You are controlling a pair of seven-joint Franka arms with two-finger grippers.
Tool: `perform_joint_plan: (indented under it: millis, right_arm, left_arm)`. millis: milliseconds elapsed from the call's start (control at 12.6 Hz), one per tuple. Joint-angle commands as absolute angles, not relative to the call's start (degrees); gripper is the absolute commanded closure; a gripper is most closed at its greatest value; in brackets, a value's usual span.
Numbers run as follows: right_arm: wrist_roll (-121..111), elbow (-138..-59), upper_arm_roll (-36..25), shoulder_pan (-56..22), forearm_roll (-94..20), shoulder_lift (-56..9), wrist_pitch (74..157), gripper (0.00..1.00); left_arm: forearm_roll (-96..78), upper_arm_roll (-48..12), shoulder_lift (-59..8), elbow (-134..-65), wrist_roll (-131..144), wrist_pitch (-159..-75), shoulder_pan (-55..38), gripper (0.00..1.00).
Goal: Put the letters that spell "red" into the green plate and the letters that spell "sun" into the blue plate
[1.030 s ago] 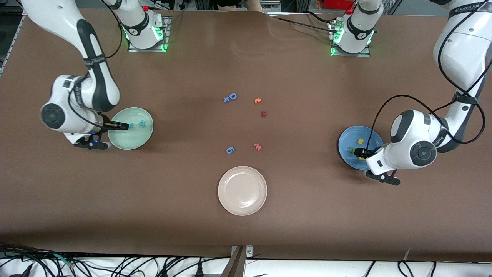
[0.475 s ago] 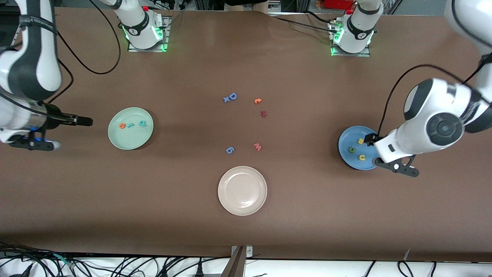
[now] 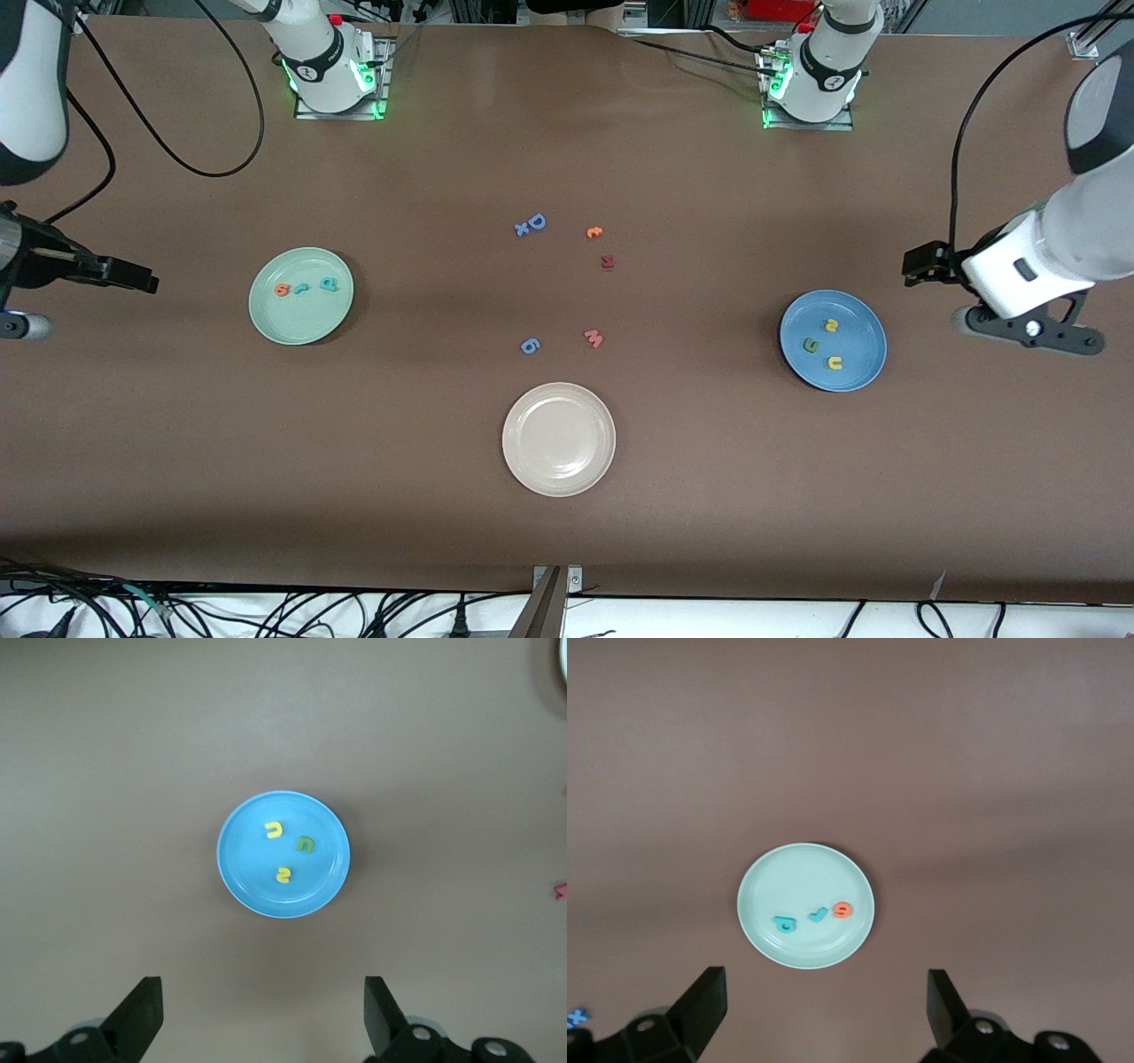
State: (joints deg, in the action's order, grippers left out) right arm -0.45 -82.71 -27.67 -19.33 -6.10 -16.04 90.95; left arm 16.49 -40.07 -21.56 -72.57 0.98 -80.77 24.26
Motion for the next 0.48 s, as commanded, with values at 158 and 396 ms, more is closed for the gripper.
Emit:
perform_joint_plan:
  millis: [158, 396]
  right_arm:
    - [6.4, -81.7, -21.5, -17.3, -5.6, -12.3, 90.6, 0.0]
    - [5.7, -82.3, -11.3, -6.7, -5.4, -11.3, 92.4, 0.0]
  left_arm:
    - [4.7, -17.3, -13.5, -73.7, 0.6, -81.0, 8.4, 0.0]
    - [1.9, -7.1, -9.7, -78.9, 0.1, -83.5, 0.8, 0.0]
